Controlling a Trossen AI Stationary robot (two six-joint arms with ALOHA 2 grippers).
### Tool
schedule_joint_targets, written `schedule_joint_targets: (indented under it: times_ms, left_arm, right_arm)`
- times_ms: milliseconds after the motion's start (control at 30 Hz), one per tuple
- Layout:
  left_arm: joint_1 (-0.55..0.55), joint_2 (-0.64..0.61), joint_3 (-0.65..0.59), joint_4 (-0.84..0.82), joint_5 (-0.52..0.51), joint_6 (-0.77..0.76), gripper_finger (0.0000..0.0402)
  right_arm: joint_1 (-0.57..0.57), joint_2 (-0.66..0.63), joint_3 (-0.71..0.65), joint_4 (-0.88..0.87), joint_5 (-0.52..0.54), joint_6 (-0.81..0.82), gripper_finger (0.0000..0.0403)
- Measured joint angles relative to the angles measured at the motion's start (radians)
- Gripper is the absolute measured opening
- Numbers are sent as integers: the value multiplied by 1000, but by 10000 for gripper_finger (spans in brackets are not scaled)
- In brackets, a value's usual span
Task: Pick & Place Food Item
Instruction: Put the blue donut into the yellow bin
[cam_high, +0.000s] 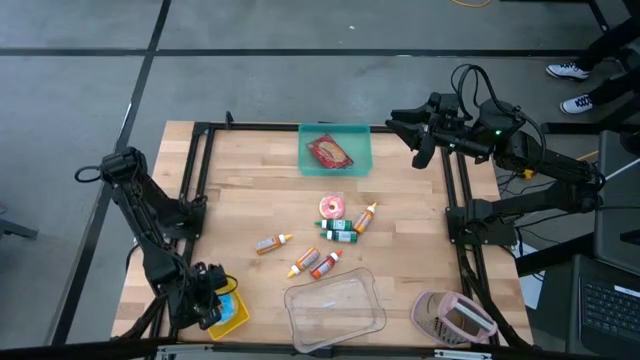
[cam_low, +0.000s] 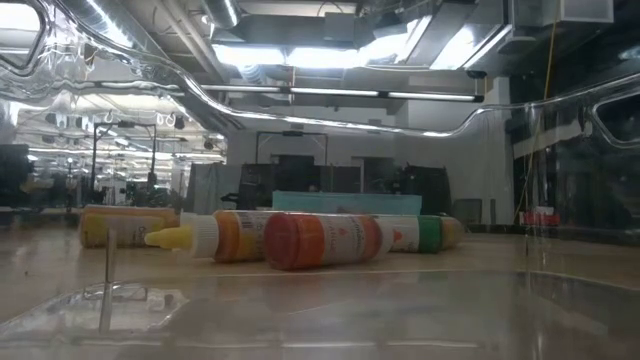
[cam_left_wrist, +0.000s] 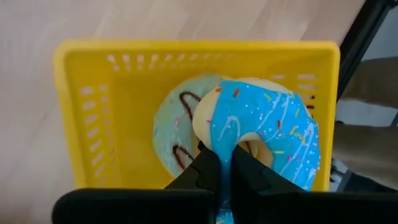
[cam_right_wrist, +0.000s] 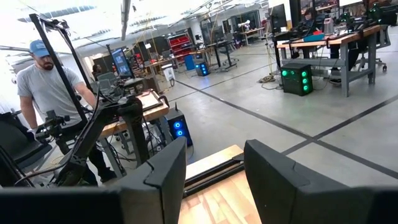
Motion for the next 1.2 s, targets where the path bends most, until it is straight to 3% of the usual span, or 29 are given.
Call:
schedule_joint_targets:
  times_ms: [400,667,867,1200]
  left_arm:
    - [12,0,-2,-27,-30,9,9]
    - [12,1,-42,55,-42,6,31]
    - [12,1,-42,95,-37,30,70]
    - [11,1,-42,42,59,-14,156]
  right_arm:
    - [0,0,0,0,0,9,160]
    - [0,0,0,0,-2,21,160]
    - [0,0,0,0,-8,25,160]
    - [0,0,0,0,-8,0,160]
